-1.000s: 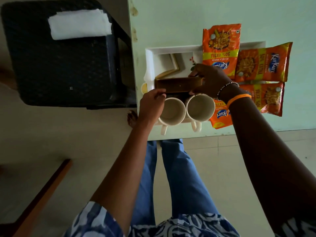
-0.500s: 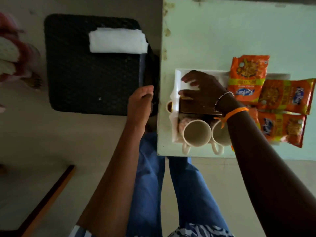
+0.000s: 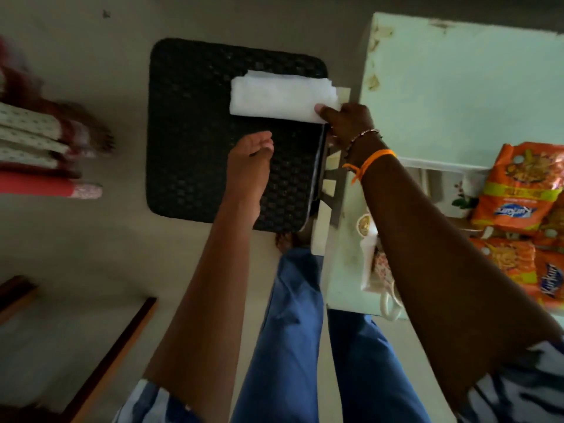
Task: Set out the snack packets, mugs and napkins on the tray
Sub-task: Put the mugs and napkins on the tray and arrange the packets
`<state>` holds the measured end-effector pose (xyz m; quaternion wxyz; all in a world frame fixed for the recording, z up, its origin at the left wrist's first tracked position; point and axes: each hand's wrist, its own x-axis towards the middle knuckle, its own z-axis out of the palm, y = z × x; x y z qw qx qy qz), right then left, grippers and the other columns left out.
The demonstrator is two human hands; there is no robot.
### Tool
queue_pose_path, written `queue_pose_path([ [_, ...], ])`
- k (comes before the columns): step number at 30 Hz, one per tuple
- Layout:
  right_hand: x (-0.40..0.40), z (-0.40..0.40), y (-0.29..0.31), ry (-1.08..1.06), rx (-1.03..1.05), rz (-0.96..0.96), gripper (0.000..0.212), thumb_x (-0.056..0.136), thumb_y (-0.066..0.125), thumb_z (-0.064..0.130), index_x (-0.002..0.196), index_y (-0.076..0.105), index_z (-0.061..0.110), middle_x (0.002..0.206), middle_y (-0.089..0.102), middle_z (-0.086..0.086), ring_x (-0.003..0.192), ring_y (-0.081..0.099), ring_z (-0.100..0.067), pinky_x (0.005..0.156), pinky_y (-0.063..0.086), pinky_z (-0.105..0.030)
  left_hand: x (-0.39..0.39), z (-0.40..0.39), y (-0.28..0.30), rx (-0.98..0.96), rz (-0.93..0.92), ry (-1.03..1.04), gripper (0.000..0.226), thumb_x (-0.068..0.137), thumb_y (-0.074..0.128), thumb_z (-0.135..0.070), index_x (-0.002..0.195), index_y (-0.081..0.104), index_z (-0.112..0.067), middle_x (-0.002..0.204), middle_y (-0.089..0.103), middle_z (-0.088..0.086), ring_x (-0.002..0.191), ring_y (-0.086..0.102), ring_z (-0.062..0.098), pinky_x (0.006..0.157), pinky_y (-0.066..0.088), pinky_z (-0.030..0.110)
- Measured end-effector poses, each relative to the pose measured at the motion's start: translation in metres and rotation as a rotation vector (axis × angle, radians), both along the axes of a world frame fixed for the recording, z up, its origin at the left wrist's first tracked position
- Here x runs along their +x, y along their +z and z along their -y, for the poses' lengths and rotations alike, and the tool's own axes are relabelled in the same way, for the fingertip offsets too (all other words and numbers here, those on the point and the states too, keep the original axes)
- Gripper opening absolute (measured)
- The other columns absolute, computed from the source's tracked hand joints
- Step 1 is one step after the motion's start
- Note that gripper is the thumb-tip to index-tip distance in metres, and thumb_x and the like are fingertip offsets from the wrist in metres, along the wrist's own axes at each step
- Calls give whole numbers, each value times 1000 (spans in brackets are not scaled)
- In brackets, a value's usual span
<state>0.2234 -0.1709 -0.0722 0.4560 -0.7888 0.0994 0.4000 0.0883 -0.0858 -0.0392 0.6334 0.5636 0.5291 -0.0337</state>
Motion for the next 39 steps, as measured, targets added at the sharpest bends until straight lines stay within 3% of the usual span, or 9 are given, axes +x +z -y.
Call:
queue_pose_path([
  [3,3,9,12,-78,118,-95,28,80,66,11,59,49,15,67,51,-3,69,54,-22,70,50,-31,2,2,-1,-77,38,61,31,93,46,-12,123,53,-16,125,58,3,112,55,10,99,42,26],
  [7,0,44,40,-310,327,-214,26,82,55,-10,68,46,9,79,50,-6,70,55,-18,51,56,-20,8,10,6,-233,100,213,25,93,49,-19,118,51,-17,120,56,4,113,55,17,103,41,33],
  [11,-6,109,58,-227,295,-184,29,82,53,-12,77,48,16,83,53,-2,75,56,-13,56,56,-18,10,30,16,-339,86,45,55,88,58,-22,138,35,-16,123,53,3,117,54,20,98,46,31],
  [16,-14,196,72,22,182,-46,30,81,54,-12,90,51,17,84,56,-1,77,53,-12,58,50,-18,14,84,26,-253,59,-321,47,84,61,-4,129,48,-10,122,61,8,108,60,17,80,52,17],
  [21,-27,264,80,117,-49,146,36,78,61,-11,113,53,-6,107,62,-26,94,57,-30,93,45,-46,10,152,21,-135,38,-382,32,78,66,1,107,60,-11,106,65,9,88,63,15,77,51,21],
  [24,-35,288,78,153,-130,258,34,77,65,-4,109,56,-6,109,62,-33,91,55,-24,82,45,-36,6,180,15,-14,-6,-404,30,77,68,-1,103,61,-13,92,61,1,70,58,4,62,47,9],
  [27,-43,304,70,166,-175,341,32,76,69,1,106,60,-3,106,64,-29,88,55,-22,77,45,-30,4,202,12,109,-28,-413,29,77,67,0,105,63,-9,91,60,2,80,60,14,72,50,19],
  [32,-51,314,56,150,-166,348,34,75,69,3,108,61,-3,112,65,-22,105,60,-31,91,48,-34,2,220,10,230,-53,-392,32,78,58,5,108,62,-6,110,65,15,103,62,26,91,52,42],
  [39,-53,330,51,-25,-74,279,30,76,63,-5,106,58,-4,113,65,-19,104,62,-23,94,51,-34,0,229,17,286,-113,-426,62,80,42,16,132,46,-16,136,51,2,126,46,14,109,37,30],
])
